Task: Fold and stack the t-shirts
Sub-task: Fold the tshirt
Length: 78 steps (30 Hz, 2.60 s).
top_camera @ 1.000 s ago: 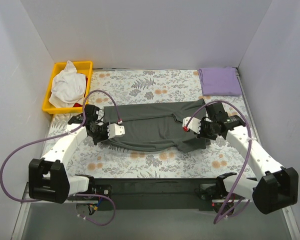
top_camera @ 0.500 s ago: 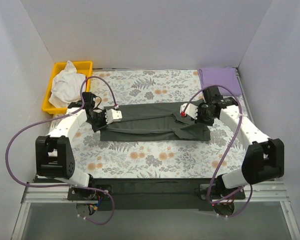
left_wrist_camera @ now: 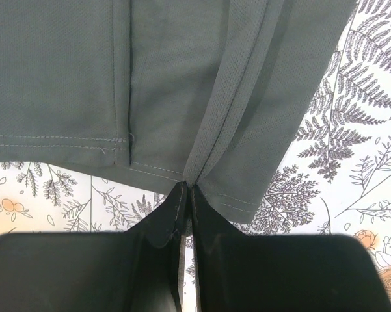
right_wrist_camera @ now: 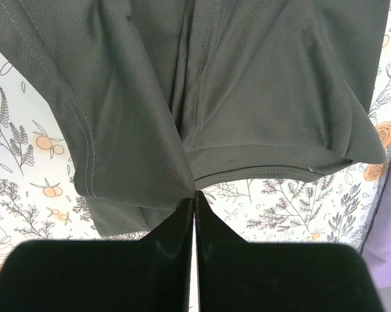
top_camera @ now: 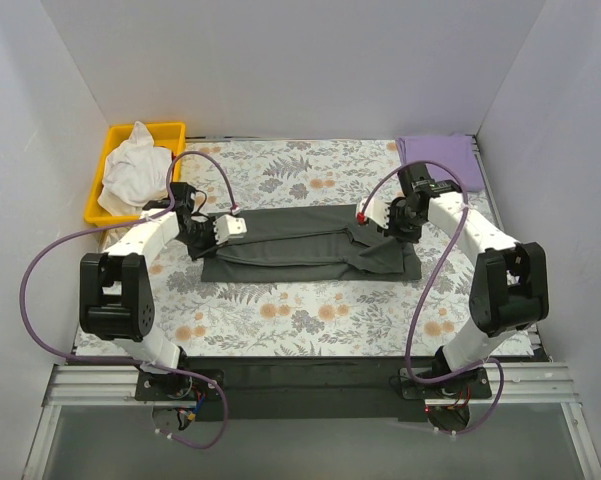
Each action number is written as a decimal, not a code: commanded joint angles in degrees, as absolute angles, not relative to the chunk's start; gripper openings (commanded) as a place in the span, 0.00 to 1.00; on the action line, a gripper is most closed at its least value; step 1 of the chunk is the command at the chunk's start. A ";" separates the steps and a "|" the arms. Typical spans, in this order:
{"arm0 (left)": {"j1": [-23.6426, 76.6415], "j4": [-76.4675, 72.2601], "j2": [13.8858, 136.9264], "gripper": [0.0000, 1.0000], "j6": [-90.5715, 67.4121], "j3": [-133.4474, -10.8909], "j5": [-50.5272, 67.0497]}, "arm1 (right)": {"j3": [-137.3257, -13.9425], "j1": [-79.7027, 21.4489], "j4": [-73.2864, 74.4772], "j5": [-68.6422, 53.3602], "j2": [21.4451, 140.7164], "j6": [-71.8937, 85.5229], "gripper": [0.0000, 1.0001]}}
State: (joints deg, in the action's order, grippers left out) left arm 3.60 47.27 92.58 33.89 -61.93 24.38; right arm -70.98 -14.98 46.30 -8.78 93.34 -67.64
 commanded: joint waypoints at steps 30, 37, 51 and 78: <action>1.85 41.66 96.86 0.00 31.38 -65.04 23.64 | -76.90 -12.48 45.44 -8.79 100.20 -71.72 0.01; 1.58 41.31 96.77 0.00 31.38 -64.69 24.17 | -76.38 -12.31 45.18 -9.58 100.10 -72.25 0.01; 1.58 37.53 97.82 0.21 23.04 -66.52 26.53 | -79.45 -12.30 45.53 -9.32 104.15 -66.63 0.08; 44.82 4.40 108.01 0.38 20.09 -74.53 38.14 | -74.27 1.93 53.01 -28.49 102.03 -33.23 0.11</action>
